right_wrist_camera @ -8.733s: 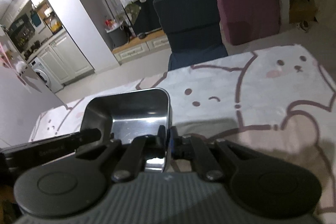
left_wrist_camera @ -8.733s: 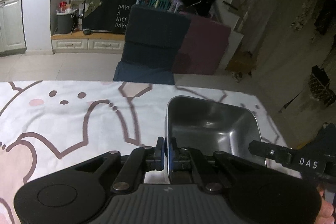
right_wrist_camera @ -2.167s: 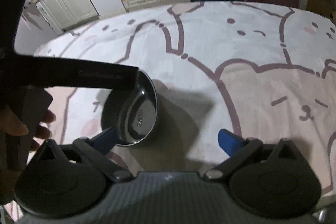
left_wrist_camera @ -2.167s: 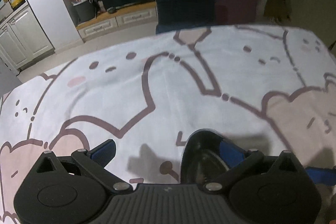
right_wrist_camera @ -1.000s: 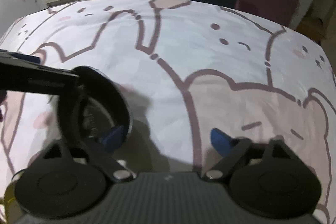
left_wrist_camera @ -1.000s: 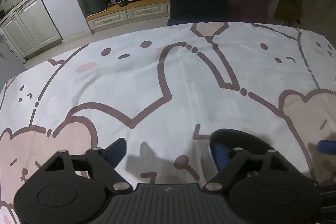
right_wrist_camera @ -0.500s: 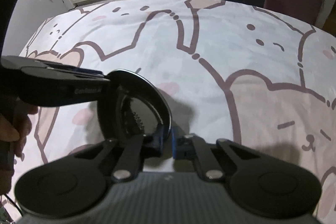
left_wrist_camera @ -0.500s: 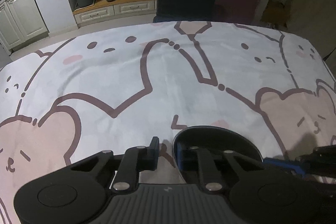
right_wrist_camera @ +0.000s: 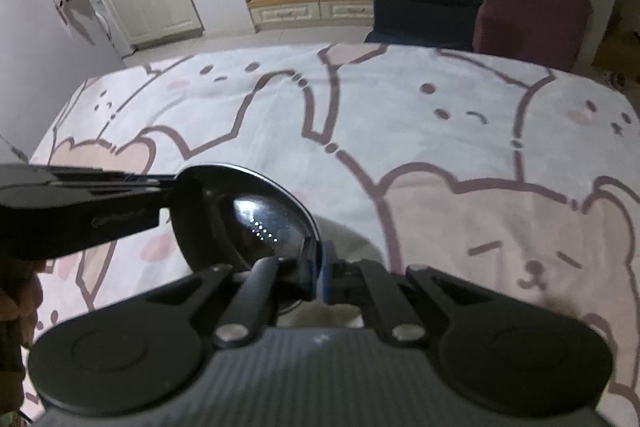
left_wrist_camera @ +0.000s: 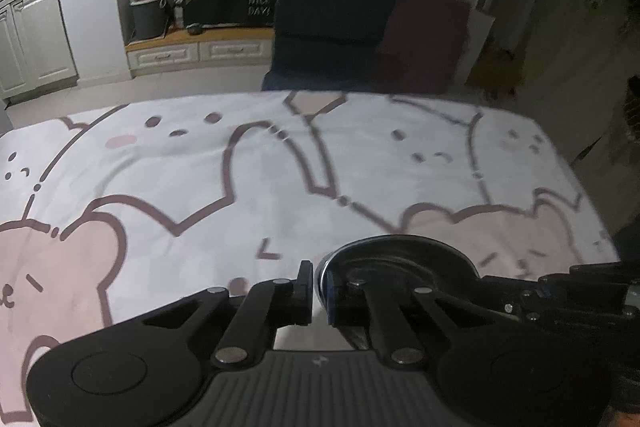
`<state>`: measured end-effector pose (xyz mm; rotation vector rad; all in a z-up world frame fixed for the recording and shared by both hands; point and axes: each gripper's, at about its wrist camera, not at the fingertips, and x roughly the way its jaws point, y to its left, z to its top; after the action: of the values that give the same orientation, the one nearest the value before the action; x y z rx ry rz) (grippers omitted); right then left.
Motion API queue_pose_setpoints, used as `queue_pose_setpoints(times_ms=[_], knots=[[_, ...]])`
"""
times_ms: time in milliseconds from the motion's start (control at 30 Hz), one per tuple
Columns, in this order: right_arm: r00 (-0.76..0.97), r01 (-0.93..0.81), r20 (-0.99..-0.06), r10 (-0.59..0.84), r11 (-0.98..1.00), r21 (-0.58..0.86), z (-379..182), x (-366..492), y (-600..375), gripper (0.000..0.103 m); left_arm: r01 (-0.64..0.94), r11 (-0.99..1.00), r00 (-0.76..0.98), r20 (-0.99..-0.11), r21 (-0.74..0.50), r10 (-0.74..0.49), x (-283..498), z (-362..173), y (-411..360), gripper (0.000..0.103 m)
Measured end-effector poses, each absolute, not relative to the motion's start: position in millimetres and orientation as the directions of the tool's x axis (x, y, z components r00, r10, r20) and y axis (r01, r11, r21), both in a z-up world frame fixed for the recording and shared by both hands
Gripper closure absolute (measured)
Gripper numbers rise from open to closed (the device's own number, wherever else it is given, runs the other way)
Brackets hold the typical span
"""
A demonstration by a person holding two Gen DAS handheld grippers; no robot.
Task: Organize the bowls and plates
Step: 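Carry the steel bowl with both grippers and lower it into the square tray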
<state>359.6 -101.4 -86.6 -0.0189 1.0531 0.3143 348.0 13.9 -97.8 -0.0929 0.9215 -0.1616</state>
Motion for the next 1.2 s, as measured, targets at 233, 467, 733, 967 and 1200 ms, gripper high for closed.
queue_pose_setpoints(times_ms=[233,467,733,967,1200], knots=[[0.527,-0.238,-0.821,0.218,0.966,0.103,-51,331,-146,0.101,0.171,0.969,0.643,-0.725,-0.178,-0.247,319,-69,-31,0.095],[0.567,-0.200,-0.803,0.181,0.977,0.079,-28,298,-201,0.101,0.236,0.949,0.656,-0.686,-0.209,-0.315,293,-58,-79,0.095],[0.587,-0.164,-0.801,0.115,0.986,0.022,-16,258,-249,0.101,0.263,0.937,0.653,-0.672,-0.231,-0.349,268,-62,-121,0.095],[0.565,-0.165,-0.821,0.080,0.986,-0.017,-19,228,-278,0.101,0.298,0.926,0.605,-0.705,-0.232,-0.371,246,-78,-149,0.095],[0.509,-0.163,-0.860,0.035,0.985,-0.056,-40,199,-298,0.101,0.345,0.923,0.558,-0.754,-0.168,-0.346,223,-99,-178,0.095]])
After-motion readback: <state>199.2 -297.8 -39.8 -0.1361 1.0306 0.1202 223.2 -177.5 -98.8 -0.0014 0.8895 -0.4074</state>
